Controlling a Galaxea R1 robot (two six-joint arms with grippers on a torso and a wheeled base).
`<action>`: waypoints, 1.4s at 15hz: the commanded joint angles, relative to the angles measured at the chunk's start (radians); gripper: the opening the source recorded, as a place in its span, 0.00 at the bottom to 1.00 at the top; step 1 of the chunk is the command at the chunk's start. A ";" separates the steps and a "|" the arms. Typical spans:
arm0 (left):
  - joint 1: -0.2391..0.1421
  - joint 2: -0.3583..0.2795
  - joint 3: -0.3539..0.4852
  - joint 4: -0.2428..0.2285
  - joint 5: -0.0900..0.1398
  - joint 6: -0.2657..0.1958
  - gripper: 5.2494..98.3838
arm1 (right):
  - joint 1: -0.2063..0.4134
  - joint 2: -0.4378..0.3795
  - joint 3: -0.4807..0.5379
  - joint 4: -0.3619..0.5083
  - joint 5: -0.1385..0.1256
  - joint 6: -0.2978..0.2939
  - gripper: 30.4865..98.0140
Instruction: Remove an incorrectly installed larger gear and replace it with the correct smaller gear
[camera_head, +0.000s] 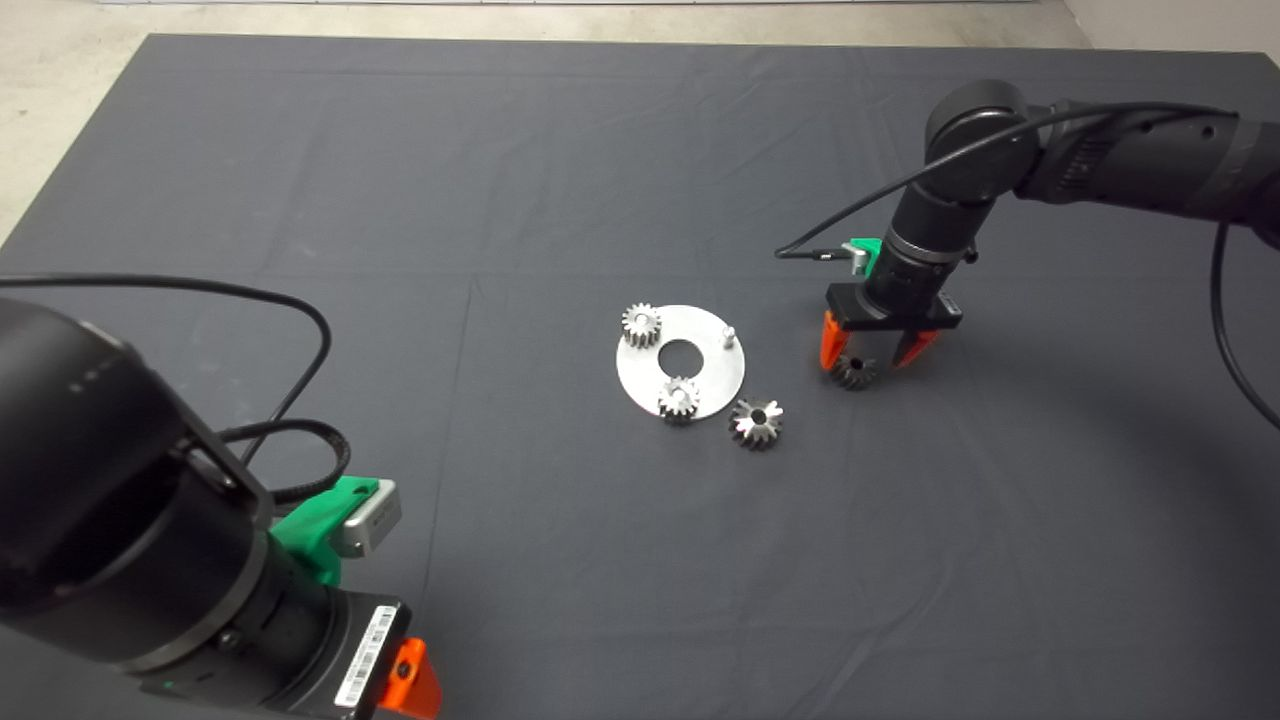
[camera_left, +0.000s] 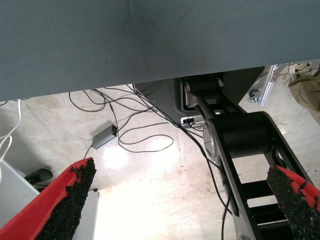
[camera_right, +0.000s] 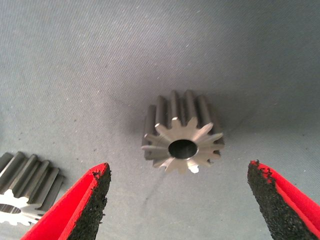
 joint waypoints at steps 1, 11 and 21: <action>-0.011 -0.005 0.003 0.005 0.002 0.001 0.89 | 0.019 -0.005 0.015 0.028 -0.129 -0.005 0.63; -0.011 -0.005 0.002 0.005 0.003 0.001 0.89 | -0.004 -0.007 -0.050 -0.009 -0.129 -0.035 0.63; -0.011 -0.003 0.001 0.005 0.005 0.004 0.89 | -0.003 0.025 -0.051 -0.015 -0.129 -0.043 0.63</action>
